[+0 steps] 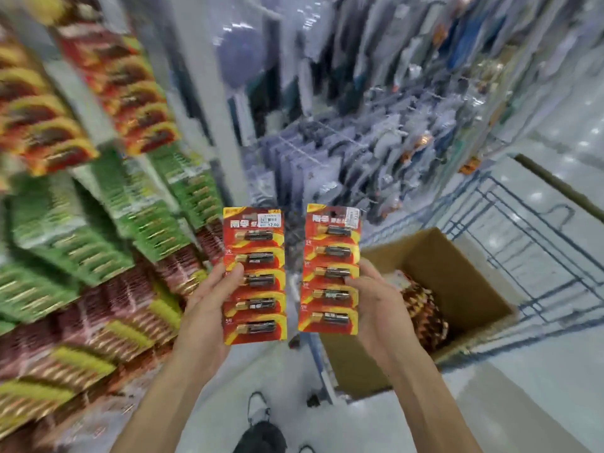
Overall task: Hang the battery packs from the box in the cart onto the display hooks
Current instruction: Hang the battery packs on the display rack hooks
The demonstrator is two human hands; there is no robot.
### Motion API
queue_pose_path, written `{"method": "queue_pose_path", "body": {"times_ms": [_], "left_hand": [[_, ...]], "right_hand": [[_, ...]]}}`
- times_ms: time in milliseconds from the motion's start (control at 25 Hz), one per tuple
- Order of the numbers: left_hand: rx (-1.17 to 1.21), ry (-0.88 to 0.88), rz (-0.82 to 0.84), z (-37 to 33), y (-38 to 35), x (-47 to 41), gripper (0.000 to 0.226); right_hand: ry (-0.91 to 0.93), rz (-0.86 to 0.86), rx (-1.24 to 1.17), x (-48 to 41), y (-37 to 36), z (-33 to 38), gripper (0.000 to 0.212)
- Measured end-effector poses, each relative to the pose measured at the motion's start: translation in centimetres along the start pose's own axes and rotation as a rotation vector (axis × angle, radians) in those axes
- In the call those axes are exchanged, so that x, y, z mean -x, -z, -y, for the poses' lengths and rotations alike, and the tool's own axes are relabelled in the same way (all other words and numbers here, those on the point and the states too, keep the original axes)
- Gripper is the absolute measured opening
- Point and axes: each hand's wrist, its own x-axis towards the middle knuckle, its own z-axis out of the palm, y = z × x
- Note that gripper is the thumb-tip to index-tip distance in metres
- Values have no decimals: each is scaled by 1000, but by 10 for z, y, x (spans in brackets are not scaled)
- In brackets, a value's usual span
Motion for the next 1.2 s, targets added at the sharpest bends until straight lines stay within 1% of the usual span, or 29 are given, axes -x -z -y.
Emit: {"method": "queue_pose_path", "body": {"times_ms": [120,160,240,360,440,560,680,880,960,1040,1200], "left_hand": [[106,-101,-152,-25,53,42,56],[119,-135,-194,-34,70,59,55],[124,-208,-267,-51,105,94,46],[146,-296,-382,-73,159,141,41],[152,-348,-449,-86,201,167,44],[194,-392,-533,-110,262,200,54],[210,-405,-572,-132,321,227,51],[229,-410,-564,-168,407,257,47],[235,-409,-553,-181,431,264,45],[238,-406,-547,-192,445,265,46],[188,-420,-508,-222,447,256,46]], "right_hand": [[-43,127,94,2,-66,-16,41],[-61,158,134,4,-87,-24,39],[-104,243,196,9,-131,-42,37],[-152,352,233,18,-197,-74,38],[-168,410,250,29,-244,-99,34],[-191,442,257,48,-311,-135,26],[-191,475,268,65,-369,-171,22],[-210,437,256,78,-449,-226,29],[-219,430,251,84,-472,-238,22],[-214,428,243,94,-489,-242,16],[-205,323,186,96,-508,-244,14]]}}
